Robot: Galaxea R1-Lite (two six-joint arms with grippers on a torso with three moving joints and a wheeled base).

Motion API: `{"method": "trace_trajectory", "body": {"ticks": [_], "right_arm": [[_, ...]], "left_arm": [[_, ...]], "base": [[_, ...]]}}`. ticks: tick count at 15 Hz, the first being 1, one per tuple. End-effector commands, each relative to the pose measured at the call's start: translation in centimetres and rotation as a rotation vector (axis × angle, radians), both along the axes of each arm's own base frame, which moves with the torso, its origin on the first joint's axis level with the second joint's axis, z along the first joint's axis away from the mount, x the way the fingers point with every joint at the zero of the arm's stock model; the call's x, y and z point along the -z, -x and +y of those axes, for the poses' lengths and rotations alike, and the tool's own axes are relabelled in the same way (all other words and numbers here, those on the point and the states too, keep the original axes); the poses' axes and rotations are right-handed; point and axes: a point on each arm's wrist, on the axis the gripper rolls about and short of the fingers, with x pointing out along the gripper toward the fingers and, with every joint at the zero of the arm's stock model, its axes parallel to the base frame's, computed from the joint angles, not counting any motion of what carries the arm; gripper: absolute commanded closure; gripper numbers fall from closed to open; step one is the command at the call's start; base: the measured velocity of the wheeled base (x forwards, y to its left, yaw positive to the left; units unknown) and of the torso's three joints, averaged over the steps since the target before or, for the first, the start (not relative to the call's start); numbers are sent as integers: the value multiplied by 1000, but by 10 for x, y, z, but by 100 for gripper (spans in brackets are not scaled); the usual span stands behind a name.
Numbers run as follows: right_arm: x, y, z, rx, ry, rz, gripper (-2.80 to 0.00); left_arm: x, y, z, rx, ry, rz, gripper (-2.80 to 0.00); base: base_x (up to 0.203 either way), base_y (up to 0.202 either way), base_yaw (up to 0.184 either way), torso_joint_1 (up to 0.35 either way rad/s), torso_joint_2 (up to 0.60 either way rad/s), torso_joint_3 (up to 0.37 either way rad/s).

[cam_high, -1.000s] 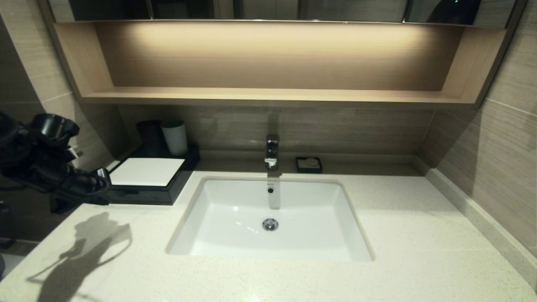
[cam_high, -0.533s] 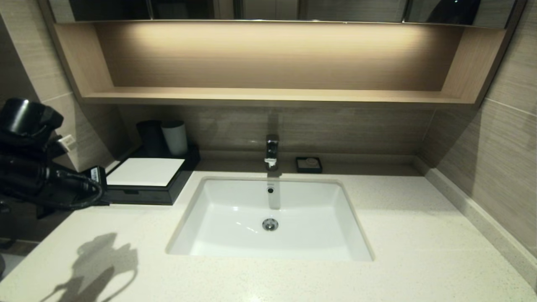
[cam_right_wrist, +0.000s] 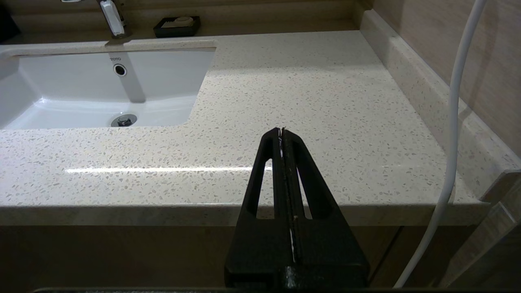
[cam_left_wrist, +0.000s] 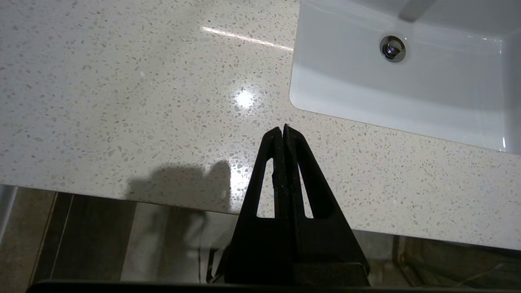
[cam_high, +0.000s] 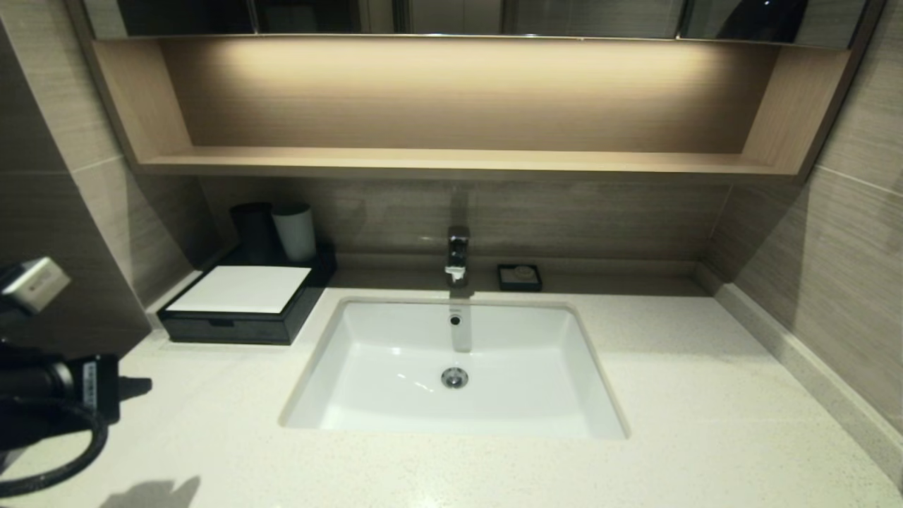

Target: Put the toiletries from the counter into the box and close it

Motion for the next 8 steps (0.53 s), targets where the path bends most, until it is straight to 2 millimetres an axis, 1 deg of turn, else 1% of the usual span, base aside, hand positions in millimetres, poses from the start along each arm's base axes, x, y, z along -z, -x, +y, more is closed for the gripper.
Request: {"method": "trace_trajectory", "body": {"ticks": [1,5,8], "right_arm": [[0,0,0,0,0,1,0],[0,0,0,0,0,1,0],[0,0,0,0,0,1,0]], "left_arm": [[3,40,-1,-10,-45,-124,0],[9,69,0,-30,-79,-215,0],[12,99,-1,-30,-98,-320,0]], "base": [[0,0,0,0,0,0],[0,0,0,0,0,0],[0,0,0,0,0,0]]}}
